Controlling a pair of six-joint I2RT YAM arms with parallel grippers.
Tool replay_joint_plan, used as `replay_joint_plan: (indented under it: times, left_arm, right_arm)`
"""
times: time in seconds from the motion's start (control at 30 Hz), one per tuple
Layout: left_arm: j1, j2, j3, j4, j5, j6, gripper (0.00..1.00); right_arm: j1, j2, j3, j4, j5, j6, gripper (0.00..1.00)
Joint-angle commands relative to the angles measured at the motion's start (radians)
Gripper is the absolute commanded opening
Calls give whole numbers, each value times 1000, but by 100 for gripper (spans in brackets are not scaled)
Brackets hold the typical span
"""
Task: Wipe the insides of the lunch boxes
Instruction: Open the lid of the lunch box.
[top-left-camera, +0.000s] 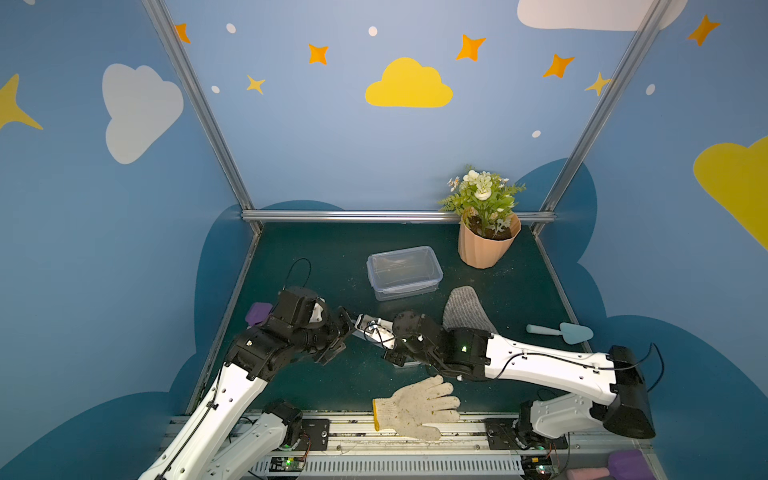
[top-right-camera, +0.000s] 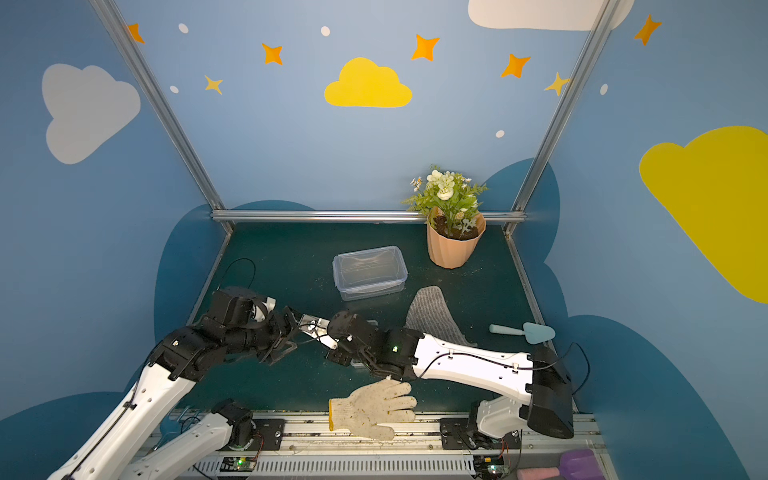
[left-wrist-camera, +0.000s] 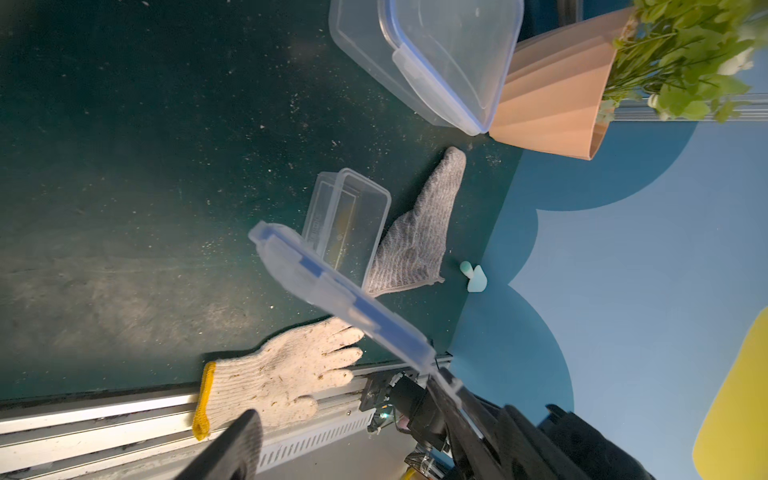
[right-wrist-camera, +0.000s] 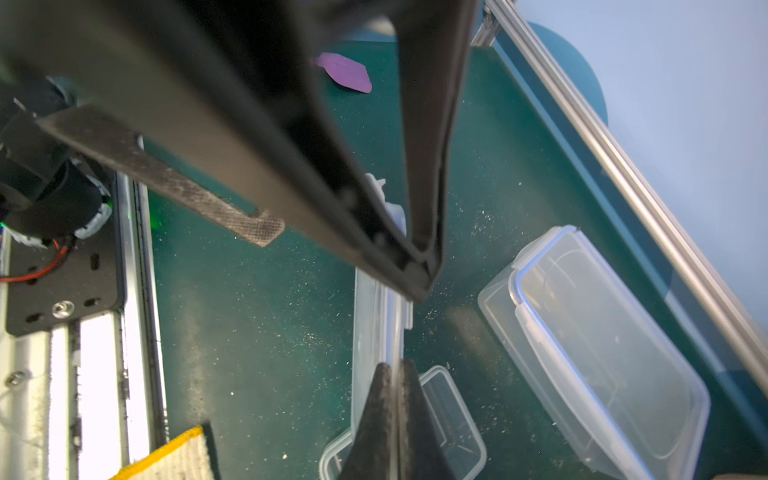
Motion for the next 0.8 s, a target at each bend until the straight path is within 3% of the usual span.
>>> replay_joint_plan:
  times: [0.0, 0.27, 0.4, 0.73, 0.77]
  left_arm:
    - [9, 12, -7, -49, -44, 36, 88]
    - [40, 17, -58, -20, -71, 25, 81]
    - [48, 14, -80, -17, -83, 16, 64]
    - [50, -13, -117, 14, -95, -24, 5]
    - [50, -20, -120, 15, -104, -27, 5]
  right_arm:
    - [30, 10, 25, 52, 66, -104, 0]
    - [107, 19, 2, 112, 131, -193, 0]
    - [129, 22, -10, 140, 154, -208, 0]
    - [138, 43, -17, 175, 171, -192, 0]
    - [139, 43, -23, 181, 174, -186, 0]
